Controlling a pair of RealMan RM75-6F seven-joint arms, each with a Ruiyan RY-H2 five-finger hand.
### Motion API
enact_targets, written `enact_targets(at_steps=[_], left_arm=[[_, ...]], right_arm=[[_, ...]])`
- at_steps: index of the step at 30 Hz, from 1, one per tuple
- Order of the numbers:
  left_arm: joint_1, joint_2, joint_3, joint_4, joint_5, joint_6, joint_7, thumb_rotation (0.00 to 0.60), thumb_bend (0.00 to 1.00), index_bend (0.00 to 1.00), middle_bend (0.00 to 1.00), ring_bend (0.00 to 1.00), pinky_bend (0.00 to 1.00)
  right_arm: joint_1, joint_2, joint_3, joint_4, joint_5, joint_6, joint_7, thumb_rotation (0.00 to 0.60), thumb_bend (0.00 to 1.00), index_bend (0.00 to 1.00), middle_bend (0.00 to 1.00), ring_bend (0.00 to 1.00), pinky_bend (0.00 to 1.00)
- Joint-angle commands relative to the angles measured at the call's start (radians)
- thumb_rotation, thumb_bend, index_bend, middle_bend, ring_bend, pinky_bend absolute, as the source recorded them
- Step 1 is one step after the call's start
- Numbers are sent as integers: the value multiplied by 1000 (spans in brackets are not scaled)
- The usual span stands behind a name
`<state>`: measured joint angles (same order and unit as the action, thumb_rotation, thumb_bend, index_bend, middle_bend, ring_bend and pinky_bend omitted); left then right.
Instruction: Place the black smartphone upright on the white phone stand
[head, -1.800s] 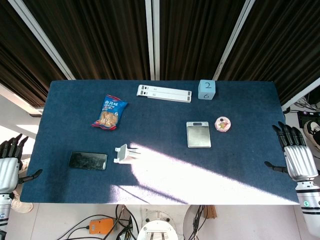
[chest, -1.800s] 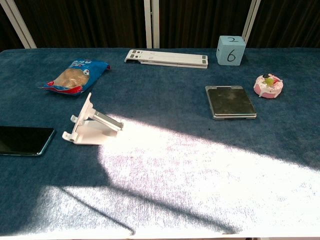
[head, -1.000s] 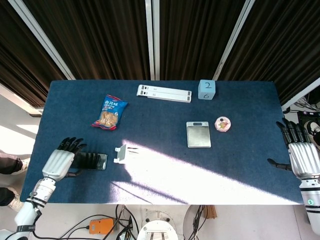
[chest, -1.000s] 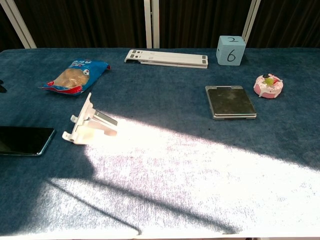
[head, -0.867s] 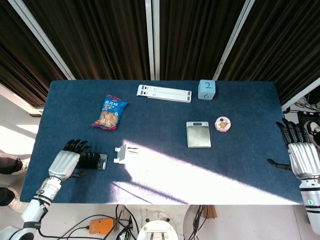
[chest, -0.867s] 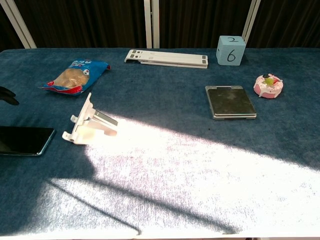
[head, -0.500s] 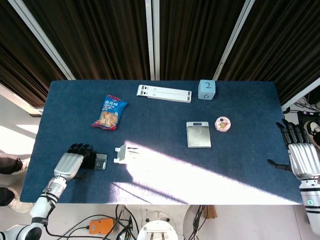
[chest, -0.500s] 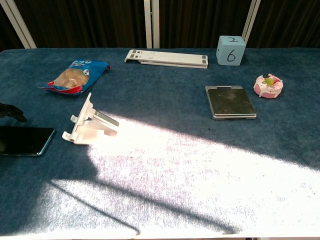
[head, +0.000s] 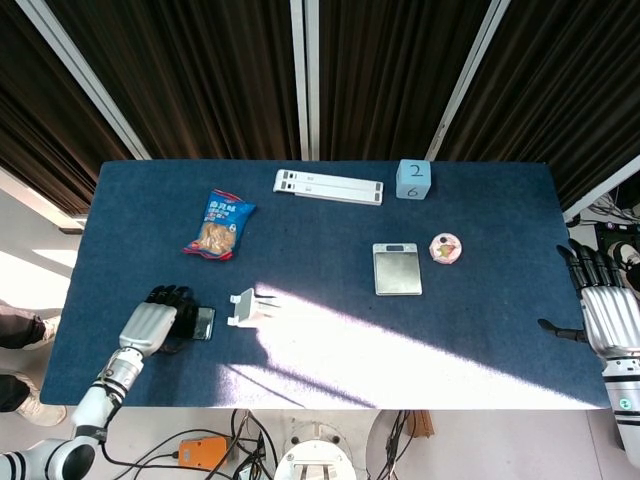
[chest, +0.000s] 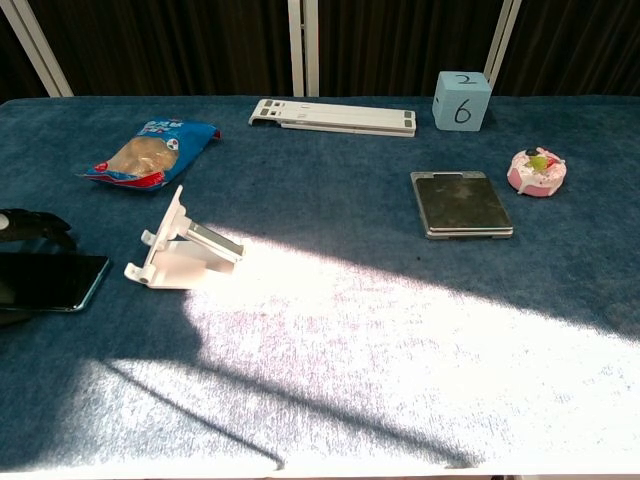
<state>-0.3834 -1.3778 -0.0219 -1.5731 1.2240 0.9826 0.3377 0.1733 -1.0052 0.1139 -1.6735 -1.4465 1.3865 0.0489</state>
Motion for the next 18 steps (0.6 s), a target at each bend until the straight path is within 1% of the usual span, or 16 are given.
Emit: enact_targets(at_steps=[1,3,4,6,7,11,13,16,18], left_arm=[[-3,-11,-1,6,15,4,-34,600,214,276,56,0,0],[-5,-19,-1,22,34,8,-65,600,230,327,81,0,0],[-6,-25,-2,35,44,15,-79,600,237,358,110,2,0],[-5,-33,-2,50,58,22,-105,600,248,389,167,23,0],[-4,-36,-3,57,70,28,-129,600,254,391,198,45,8],[2,-47,4,96,136,58,-240,600,285,391,297,149,95],[3,-55,10,123,168,71,-298,600,291,391,328,190,136],[0,-64,15,155,196,74,-374,600,294,391,355,225,167],[-1,-72,17,175,210,77,-429,600,296,391,379,259,208]], right_arm=[[-1,-1,0,2,3,-1,2,600,54,0,46,0,77],[-2,-4,-1,5,5,-1,5,600,55,0,46,0,77],[-1,-5,-1,6,6,-3,6,600,56,0,46,0,77],[-1,-6,-1,8,7,-4,8,600,56,0,46,0,77],[-1,-6,-1,8,7,-3,9,600,55,0,46,0,77],[-2,-6,-1,10,9,-4,10,600,56,0,46,0,77],[-2,-7,-2,10,8,-4,12,600,56,0,46,0,77],[-2,-8,-4,10,6,-4,11,600,55,0,46,0,77],[-2,-7,-4,8,6,-4,12,600,57,0,46,0,77]])
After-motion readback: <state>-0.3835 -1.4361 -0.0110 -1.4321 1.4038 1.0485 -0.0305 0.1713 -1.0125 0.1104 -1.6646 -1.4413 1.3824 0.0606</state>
